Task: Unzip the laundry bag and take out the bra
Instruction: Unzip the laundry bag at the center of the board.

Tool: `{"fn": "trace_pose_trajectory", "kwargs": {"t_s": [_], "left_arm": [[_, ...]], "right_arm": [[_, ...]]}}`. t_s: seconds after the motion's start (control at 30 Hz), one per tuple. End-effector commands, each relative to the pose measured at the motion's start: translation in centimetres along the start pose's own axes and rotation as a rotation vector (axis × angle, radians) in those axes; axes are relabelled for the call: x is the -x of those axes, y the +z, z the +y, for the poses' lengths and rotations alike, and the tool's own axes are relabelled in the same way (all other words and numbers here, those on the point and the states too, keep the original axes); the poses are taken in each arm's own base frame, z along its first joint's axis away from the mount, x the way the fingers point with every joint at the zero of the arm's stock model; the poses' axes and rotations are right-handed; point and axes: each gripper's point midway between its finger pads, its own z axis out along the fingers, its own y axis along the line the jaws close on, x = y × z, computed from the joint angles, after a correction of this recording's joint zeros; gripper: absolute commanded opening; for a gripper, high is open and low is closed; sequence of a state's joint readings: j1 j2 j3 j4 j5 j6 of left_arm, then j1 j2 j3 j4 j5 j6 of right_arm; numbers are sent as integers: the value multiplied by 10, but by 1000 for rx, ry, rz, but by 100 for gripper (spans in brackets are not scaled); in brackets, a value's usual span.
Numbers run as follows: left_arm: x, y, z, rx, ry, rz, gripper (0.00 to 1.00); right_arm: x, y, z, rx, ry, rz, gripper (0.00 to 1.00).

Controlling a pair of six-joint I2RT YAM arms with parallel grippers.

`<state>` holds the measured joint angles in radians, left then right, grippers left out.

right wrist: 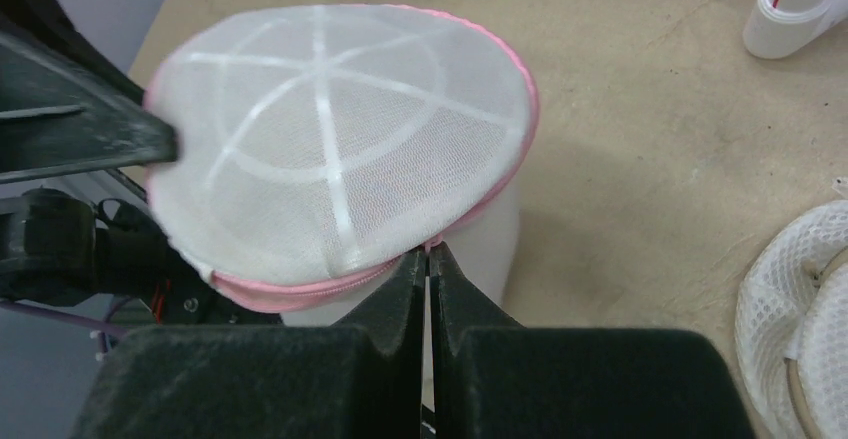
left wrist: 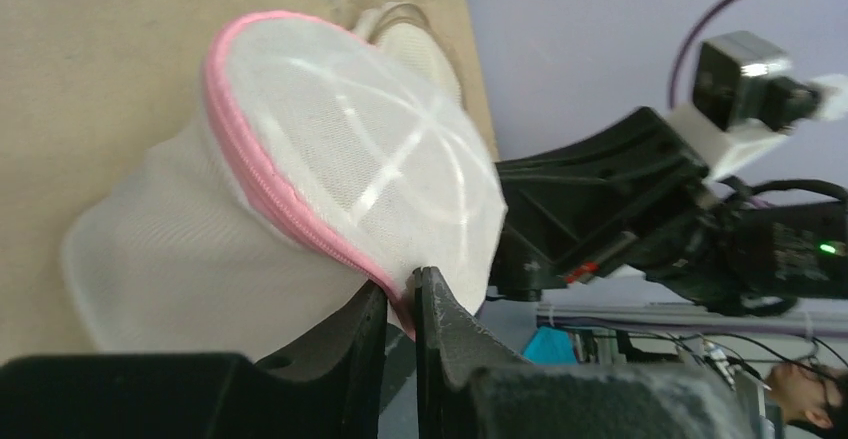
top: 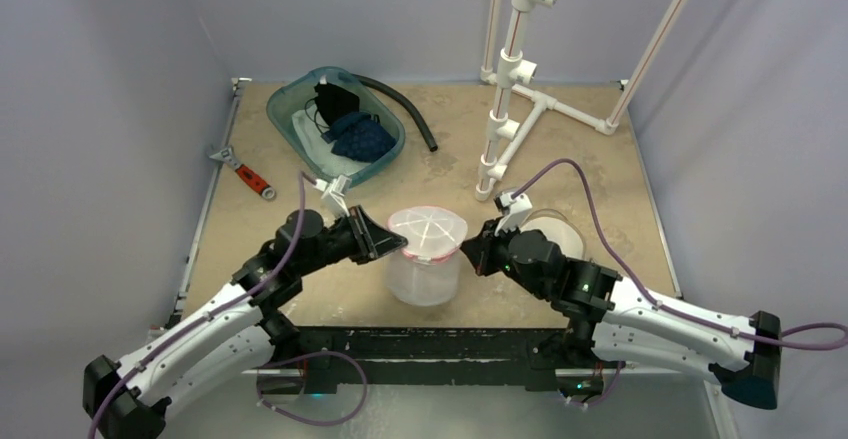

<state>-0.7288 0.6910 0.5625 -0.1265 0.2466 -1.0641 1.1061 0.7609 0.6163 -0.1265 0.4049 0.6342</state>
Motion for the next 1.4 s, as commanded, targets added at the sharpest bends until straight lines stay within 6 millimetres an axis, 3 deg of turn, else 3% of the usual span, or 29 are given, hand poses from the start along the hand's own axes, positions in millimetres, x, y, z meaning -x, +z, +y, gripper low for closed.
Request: {"fn": "trace_pose_trajectory", "kwargs": {"t_s": [0.0,0.13,0.27,0.4,0.5,0.63,0.77,0.93,1.0,1.37], "left_arm": [[7,18,25,-12,-6,-112,13],[9,26,39,-22,6,-168,17],[13,24,51,63,35,-175,57],[15,10,48,84,-78,-199,72],[17,-5,40,33,-215,-245,75],[-4,-9,52,60,-412,-217,75],[-26,1,36,86,-462,-212,75],[-67,22,2,91,-470,-215,75],[-75,28,-1,89,-486,-241,75],[-58,51,0,78,-542,-421,70]], "right_arm": [[-2,2,1,21,8,-18,0],[-16,6,-1,27,24,15,0],[-27,8,-5,25,43,31,0],[-29,7,-6,26,57,29,0],[-30,8,-5,26,59,30,0],[-31,11,-6,17,56,33,0],[-31,12,-7,12,54,29,0],[-32,13,-7,9,57,29,0],[-32,13,-7,9,58,31,0],[-32,5,-10,14,71,29,0]]}}
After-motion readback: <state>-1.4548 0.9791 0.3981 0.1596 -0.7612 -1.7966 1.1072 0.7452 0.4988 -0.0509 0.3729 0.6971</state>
